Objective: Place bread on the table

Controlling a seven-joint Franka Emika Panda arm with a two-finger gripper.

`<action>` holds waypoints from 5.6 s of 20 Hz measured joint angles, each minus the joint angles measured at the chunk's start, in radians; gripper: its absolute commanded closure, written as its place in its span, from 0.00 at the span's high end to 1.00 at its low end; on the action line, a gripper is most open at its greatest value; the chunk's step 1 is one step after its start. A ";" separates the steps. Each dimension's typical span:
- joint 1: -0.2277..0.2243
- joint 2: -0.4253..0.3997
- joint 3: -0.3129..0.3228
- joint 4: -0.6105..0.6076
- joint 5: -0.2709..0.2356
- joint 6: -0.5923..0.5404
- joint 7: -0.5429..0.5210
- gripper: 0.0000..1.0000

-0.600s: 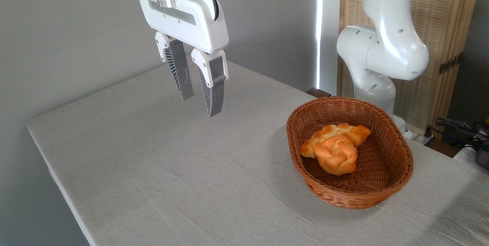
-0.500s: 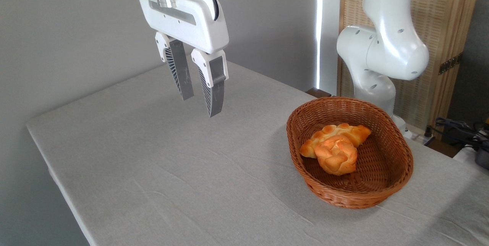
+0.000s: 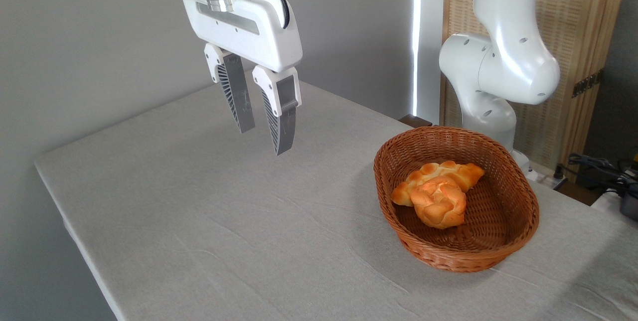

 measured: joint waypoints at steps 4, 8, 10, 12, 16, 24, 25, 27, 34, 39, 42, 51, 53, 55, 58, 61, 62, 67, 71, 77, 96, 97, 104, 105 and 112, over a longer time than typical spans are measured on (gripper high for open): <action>0.012 -0.012 0.000 -0.041 0.000 -0.002 0.011 1.00; 0.036 -0.080 0.001 -0.143 0.000 -0.003 0.087 1.00; 0.050 -0.142 0.001 -0.231 0.000 0.019 0.144 1.00; 0.066 -0.227 0.003 -0.360 0.000 0.079 0.197 1.00; 0.100 -0.392 0.034 -0.646 0.038 0.153 0.334 1.00; 0.112 -0.474 0.162 -0.771 0.106 0.163 0.519 1.00; 0.112 -0.473 0.169 -0.785 0.126 0.163 0.532 1.00; 0.112 -0.470 0.174 -0.817 0.142 0.163 0.543 1.00; 0.112 -0.452 0.190 -0.886 0.206 0.189 0.561 0.61; 0.111 -0.451 0.194 -0.897 0.206 0.205 0.580 0.24; 0.106 -0.451 0.194 -0.897 0.206 0.207 0.582 0.17; 0.086 -0.452 0.192 -0.891 0.206 0.209 0.583 0.09; 0.074 -0.453 0.192 -0.874 0.206 0.210 0.583 0.09; 0.059 -0.453 0.191 -0.848 0.206 0.209 0.583 0.09; 0.047 -0.451 0.176 -0.821 0.204 0.185 0.583 0.09; 0.031 -0.413 0.116 -0.775 0.204 0.079 0.585 0.09; 0.021 -0.390 0.100 -0.750 0.207 0.054 0.585 0.09; 0.005 -0.323 0.086 -0.645 0.228 0.008 0.596 0.11; -0.041 -0.271 0.086 -0.486 0.228 -0.062 0.600 0.11; -0.156 -0.108 0.046 -0.313 0.210 -0.062 0.397 0.15; -0.231 0.145 -0.031 -0.283 -0.007 0.378 0.021 1.00; -0.231 0.145 -0.031 -0.281 -0.007 0.378 0.021 1.00; -0.230 0.132 -0.029 -0.262 -0.008 0.378 -0.017 1.00; -0.230 0.120 -0.025 -0.258 -0.008 0.378 -0.021 1.00; -0.217 0.029 0.050 -0.194 -0.035 0.297 -0.031 1.00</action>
